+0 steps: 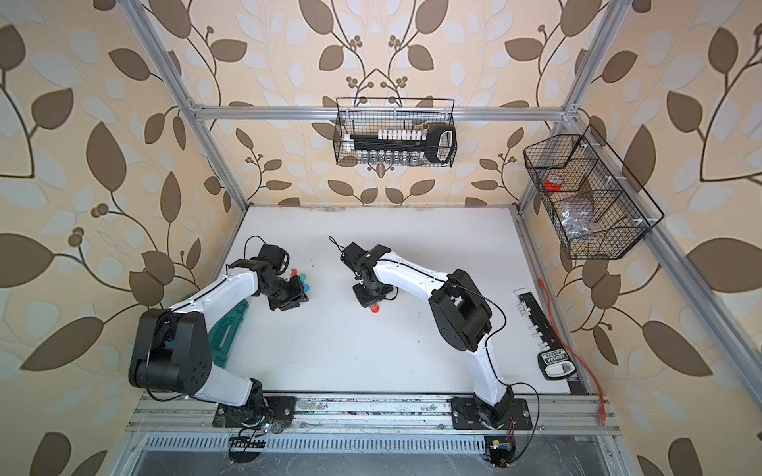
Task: Close the stamp cap
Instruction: Close the cover of the stamp.
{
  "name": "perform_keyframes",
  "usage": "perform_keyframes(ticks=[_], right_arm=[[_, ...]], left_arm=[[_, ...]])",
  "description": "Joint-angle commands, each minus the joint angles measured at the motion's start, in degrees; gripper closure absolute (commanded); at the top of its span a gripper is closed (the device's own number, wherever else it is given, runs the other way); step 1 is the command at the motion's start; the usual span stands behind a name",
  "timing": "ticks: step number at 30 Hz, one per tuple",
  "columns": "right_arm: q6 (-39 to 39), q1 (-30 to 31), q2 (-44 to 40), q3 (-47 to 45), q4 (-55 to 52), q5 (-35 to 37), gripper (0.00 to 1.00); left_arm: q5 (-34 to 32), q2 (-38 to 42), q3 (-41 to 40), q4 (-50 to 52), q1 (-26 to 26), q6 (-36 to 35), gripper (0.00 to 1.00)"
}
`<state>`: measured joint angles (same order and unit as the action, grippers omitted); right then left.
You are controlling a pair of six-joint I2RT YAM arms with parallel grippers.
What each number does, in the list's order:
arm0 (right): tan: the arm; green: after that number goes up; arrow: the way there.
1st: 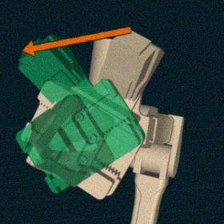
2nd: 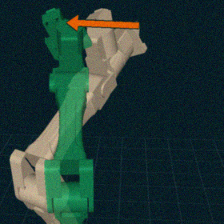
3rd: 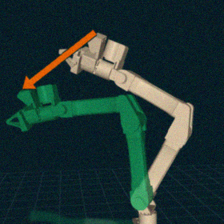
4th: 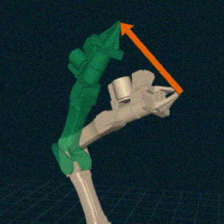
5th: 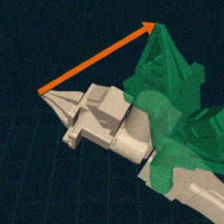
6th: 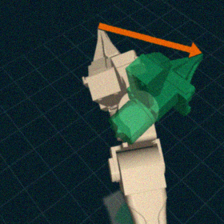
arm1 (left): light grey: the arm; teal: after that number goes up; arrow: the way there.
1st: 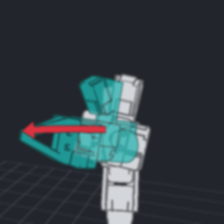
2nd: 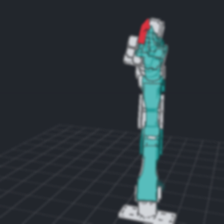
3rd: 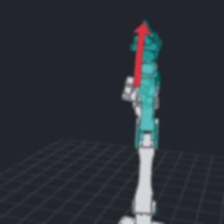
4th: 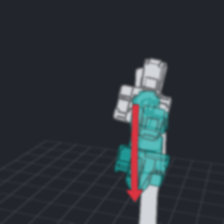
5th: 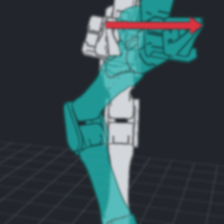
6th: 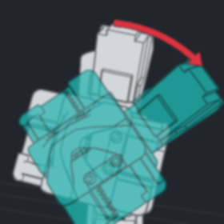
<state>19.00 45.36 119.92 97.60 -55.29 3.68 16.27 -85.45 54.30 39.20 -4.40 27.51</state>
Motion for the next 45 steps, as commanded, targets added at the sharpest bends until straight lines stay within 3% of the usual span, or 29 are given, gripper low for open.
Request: perform_keyframes(ticks=[1,45], right_arm=[[-0.4,0.3,1.6,1.0,-1.1,0.5,0.99],[0.6,0.1,1.4,-3.4,0.8,-0.3,0.99]], left_arm=[[-0.3,0.4,0.7,0.5,0.7,0.0,0.66],[-0.4,0.9,0.2,0.8,0.7,0.0,0.66]])
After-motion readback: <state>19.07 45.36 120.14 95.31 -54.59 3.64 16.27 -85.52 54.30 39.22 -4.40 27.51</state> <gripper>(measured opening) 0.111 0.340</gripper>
